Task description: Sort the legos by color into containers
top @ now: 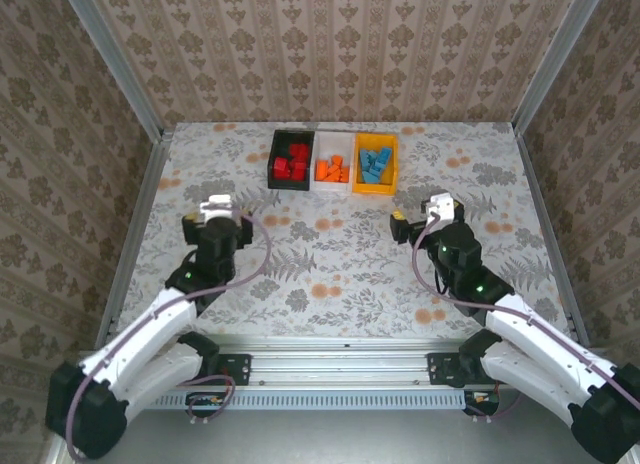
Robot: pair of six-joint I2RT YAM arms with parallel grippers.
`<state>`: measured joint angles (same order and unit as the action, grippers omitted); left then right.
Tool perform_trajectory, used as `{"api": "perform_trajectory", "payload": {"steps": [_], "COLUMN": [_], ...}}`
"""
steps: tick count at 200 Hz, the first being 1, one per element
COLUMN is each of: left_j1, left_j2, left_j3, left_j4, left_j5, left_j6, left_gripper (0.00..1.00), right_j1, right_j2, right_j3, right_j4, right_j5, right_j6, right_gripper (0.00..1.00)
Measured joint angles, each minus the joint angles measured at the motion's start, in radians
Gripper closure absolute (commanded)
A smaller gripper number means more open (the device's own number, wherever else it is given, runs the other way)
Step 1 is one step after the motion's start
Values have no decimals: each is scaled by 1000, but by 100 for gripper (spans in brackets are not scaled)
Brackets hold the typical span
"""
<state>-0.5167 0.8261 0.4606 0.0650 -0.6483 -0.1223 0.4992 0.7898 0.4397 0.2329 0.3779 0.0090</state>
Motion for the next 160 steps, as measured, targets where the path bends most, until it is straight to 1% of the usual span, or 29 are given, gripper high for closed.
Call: {"api": "perform_trajectory", "payload": {"steps": [14, 29, 43, 61, 80, 92, 108, 136, 160], "left_j1": [83, 192, 261, 294, 364, 391, 394, 417, 450], "left_j2": [-33, 26, 111, 214, 357, 441, 511, 684, 717], "left_j3": [-134, -215, -227, -200, -193, -185, -166, -154, -144], "left_j4": [165, 283, 336, 409, 568, 609, 635, 845, 840], "left_j5": [55, 116, 156, 189, 257, 298, 357, 381, 420], "left_j6": [48, 53, 89, 139, 142, 147, 166, 172, 170], "left_gripper": [0, 0, 0, 0, 0, 0, 0, 0, 0], "right_j1": [-65, -135, -172, -186, -210, -244, -296, -366, -397], "right_j2": [-26, -31, -25, -7, 38, 93, 190, 417, 584], "right_j3": [-100, -181, -216, -229, -234, -235, -235, -234, -207], "right_j4": [69, 113, 131, 180, 250, 301, 372, 532, 636], "right_j5": [-27, -62, -83, -109, -138, -168, -216, -283, -321], "right_j6": [-39, -72, -109, -146, -156, -156, -153, -129, -114], "right_gripper": [0, 0, 0, 0, 0, 0, 0, 0, 0]}}
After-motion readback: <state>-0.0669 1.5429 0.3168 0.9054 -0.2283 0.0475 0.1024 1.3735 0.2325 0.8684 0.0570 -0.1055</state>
